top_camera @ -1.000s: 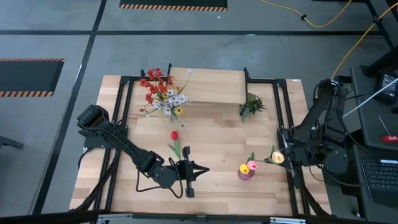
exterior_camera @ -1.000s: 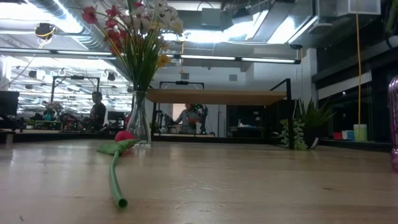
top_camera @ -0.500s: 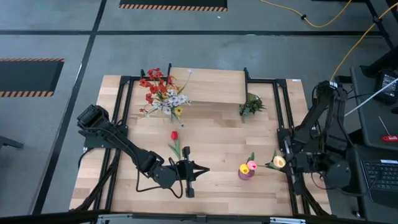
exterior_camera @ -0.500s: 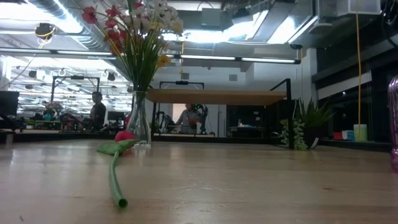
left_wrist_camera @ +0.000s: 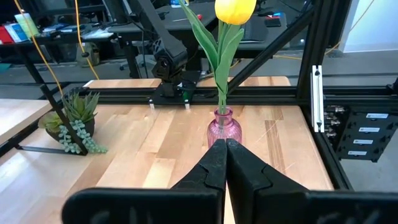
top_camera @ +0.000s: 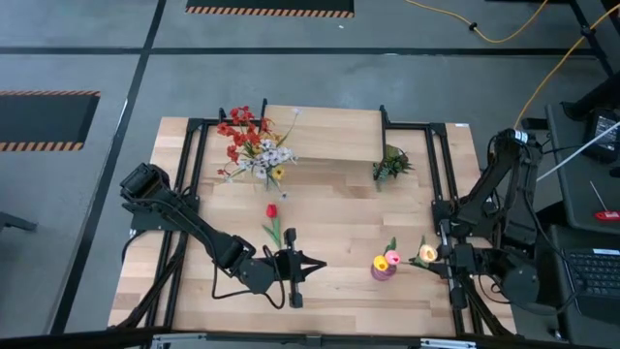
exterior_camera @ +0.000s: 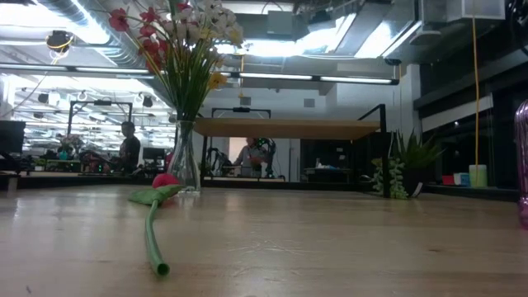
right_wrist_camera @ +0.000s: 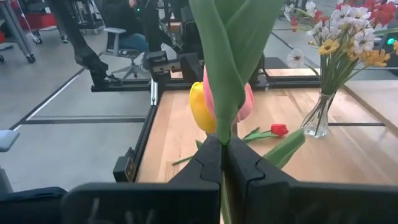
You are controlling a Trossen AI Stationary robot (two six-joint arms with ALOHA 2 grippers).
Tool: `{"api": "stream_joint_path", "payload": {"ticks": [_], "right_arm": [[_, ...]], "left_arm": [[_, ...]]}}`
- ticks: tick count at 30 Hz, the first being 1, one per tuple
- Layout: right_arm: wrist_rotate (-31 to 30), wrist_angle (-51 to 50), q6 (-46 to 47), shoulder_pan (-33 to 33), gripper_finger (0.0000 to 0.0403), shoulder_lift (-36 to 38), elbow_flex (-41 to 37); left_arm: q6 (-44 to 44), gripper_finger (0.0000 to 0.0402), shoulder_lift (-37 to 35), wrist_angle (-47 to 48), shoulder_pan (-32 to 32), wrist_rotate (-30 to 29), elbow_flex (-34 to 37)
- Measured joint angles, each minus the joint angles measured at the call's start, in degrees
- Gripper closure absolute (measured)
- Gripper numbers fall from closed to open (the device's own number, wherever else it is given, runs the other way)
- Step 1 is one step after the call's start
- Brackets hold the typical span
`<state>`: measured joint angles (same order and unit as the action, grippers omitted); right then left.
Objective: Pick and place flowers into a vace then onto a shelf
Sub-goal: Put the white flower into the purple vase
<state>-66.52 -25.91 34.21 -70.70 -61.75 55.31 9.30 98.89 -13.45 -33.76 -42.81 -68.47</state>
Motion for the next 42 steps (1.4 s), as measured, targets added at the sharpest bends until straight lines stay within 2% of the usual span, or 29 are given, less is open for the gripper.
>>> {"api": "stream_joint_path", "payload": {"ticks": [17, 32, 42], "right_arm": [[-2.01, -2.91, 7.08, 0.02, 0.0403, -4.57, -0.46], [-2.12, -3.11, 7.5, 0.04, 0.0403, -4.31, -0.48], [-2.84, -8.72, 11.03, 2.58, 0.0403, -4.29, -0.48]], "left_arm": [[0.0, 0.0396, 0.0, 0.0, 0.0, 0.01, 0.0], [0.02, 0.0399, 0.0, 0.0, 0.02, 0.02, 0.0], [0.0, 0.0394, 0.0, 0.0, 0.02, 0.02, 0.0]]}}
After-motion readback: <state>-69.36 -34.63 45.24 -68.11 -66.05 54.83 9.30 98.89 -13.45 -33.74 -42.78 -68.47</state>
